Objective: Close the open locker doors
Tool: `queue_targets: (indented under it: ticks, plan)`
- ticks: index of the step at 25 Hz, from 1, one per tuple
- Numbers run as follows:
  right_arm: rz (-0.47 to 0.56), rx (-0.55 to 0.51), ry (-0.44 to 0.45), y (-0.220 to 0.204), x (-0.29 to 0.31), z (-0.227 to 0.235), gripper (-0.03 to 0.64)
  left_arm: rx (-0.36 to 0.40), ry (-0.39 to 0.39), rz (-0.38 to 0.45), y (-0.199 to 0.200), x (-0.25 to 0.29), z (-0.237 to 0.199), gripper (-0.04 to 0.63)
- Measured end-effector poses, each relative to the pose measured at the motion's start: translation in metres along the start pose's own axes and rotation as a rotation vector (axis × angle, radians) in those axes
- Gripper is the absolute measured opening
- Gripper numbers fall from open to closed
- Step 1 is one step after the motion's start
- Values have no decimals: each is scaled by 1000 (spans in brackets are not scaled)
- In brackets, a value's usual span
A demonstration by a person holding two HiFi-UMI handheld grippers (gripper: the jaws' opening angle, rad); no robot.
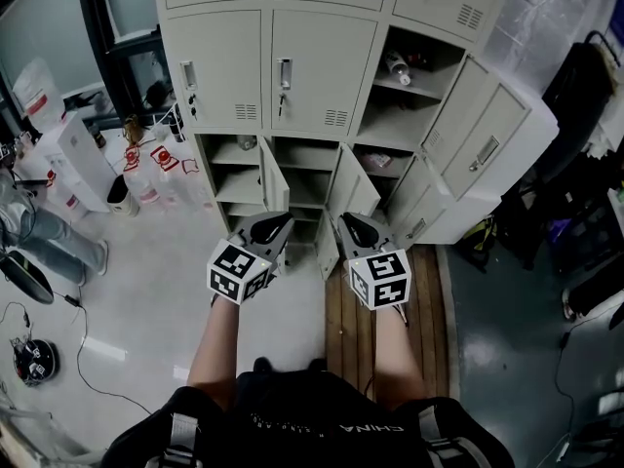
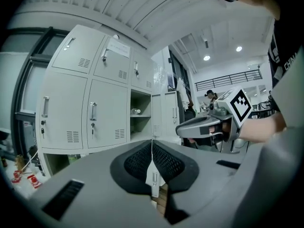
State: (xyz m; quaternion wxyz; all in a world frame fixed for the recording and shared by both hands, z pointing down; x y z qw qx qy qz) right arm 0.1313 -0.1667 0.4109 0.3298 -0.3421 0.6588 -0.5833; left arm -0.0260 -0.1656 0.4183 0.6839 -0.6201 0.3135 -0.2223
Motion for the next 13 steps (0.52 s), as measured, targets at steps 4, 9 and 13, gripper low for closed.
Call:
queue_targets:
  ticks: [4,9,13]
  plan:
    - [4,-4,5,4,0,-3,49,-31,-14,23,6,-2,2,23]
    - [7,-7,12,3,0,-6,49,-45,-24,36,6,-5,4,23]
    - [4,-10,14,0,-1,-6,49,-43,-35,41,6,-4,7,23]
Point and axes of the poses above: the fingertips, and each gripper's own axes: x forward along the fingers, z to its right, y out of its top, the point moved 5 cm from there along -x, backward along the fingers, and after that the axes turned 15 degrees about z, right-handed, at the moved point
